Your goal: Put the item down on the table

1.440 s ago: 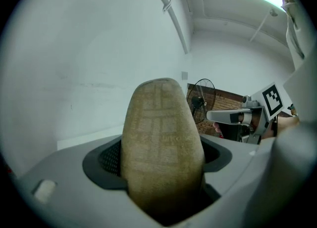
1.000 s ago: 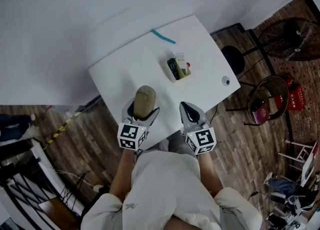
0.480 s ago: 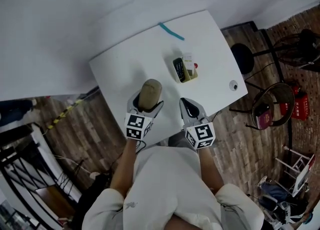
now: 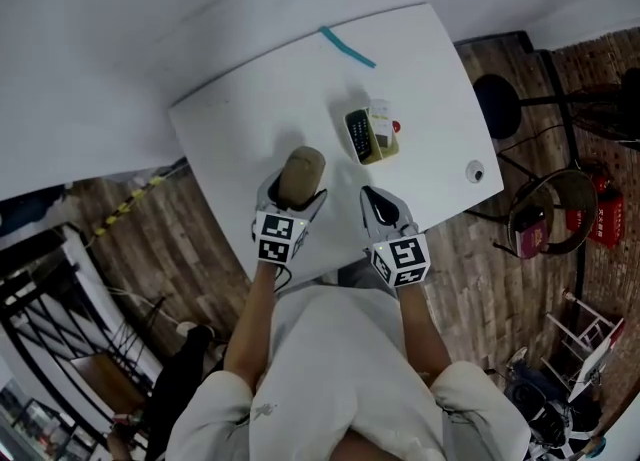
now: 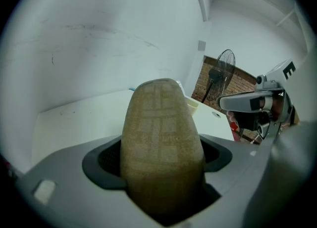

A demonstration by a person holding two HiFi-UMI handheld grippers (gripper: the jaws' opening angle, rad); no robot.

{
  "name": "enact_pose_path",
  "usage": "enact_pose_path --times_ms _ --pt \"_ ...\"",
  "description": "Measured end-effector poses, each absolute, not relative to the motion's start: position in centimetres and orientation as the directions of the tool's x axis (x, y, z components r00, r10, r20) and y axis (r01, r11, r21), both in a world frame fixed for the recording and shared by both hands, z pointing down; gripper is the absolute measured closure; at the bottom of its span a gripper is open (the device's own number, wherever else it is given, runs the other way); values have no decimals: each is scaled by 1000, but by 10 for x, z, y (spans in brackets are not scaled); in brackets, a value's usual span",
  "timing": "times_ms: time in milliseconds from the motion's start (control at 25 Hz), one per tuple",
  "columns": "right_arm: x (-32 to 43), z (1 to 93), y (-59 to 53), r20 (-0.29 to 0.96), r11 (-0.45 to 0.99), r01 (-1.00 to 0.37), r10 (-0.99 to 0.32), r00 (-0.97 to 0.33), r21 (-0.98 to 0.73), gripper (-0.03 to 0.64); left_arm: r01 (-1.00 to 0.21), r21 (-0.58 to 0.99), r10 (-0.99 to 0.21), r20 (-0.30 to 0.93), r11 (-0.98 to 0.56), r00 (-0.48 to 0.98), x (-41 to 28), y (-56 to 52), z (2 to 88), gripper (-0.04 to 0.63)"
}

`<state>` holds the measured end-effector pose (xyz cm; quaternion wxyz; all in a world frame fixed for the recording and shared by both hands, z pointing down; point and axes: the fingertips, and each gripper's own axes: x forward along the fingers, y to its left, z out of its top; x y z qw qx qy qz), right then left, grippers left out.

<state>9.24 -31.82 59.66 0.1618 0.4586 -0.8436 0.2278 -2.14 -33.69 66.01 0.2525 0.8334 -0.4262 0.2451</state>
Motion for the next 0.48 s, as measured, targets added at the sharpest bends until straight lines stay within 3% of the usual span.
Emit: enact_pose_path --times_ms 480 --pt "91 621 -322 516 465 -841 -667 -538 -277 614 -853 176 -557 690 -490 462 -15 -350 695 161"
